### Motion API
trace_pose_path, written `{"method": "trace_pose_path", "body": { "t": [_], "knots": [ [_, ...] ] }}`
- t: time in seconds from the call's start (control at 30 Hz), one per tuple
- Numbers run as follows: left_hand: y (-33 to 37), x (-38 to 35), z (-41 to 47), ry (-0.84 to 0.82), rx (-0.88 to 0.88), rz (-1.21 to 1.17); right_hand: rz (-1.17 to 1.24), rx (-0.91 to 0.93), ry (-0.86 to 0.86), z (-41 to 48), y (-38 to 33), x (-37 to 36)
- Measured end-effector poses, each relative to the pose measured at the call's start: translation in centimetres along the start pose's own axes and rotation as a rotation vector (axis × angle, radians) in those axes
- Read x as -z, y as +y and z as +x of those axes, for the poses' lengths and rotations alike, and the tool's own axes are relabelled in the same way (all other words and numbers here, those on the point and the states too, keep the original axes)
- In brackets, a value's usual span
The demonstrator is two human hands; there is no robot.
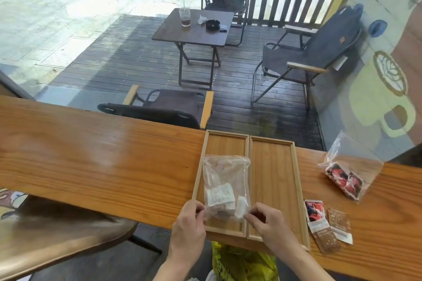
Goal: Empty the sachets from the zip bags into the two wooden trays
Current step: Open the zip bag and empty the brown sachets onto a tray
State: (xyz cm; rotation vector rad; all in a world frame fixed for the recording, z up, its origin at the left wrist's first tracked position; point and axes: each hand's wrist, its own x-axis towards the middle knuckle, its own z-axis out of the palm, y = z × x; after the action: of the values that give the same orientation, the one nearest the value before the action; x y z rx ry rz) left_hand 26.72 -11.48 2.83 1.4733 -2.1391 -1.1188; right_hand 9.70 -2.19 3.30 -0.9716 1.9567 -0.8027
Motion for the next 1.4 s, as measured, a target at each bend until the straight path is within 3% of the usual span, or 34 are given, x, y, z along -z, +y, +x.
{"method": "trace_pose_path", "body": {
  "t": [0.27,0.4,0.47,0.57,0.63,0.7,0.83,1.07,1.27,1.4],
  "knots": [
    [4.2,4.1,0.0,0.126,-0.051,-0.172,0.158,0.178,0.125,-0.3,-3.8,2.3],
    [5.0,5.3,0.0,0.043,-0.018,-0.244,0.240,0.186,0.113,-0.4,-4.0,2.5],
    [4.6,5.4,0.2,-0.115,0.169,-0.463,0.295,0.115,0.049,-0.4,-3.7,2.4],
    [2.7,4.9,1.5,-0.335,0.625,-0.949,0.439,-0.012,-0.089,-0.9,-3.0,1.9],
    [1.3,4.3,2.5,-0.399,0.831,-0.947,0.560,-0.120,-0.098,-1.1,-2.4,1.3],
    [0.3,3.6,3.3,-0.477,0.903,-0.885,0.656,-0.277,-0.020,-0.8,-1.9,0.7],
    [-0.2,2.2,4.7,-0.561,0.870,-0.754,0.523,-0.473,0.062,0.7,-1.1,-0.2],
    [0.9,0.6,5.8,-0.452,0.744,-0.529,0.421,-0.474,0.026,3.5,-2.0,-1.0],
    [1.3,1.0,5.9,-0.394,0.743,-0.640,0.386,-0.463,-0.022,4.9,-2.5,-1.5],
    [2.4,2.3,5.9,-0.379,0.721,-0.677,0.485,-0.408,0.003,4.8,-3.7,-0.4]
  ]
}}
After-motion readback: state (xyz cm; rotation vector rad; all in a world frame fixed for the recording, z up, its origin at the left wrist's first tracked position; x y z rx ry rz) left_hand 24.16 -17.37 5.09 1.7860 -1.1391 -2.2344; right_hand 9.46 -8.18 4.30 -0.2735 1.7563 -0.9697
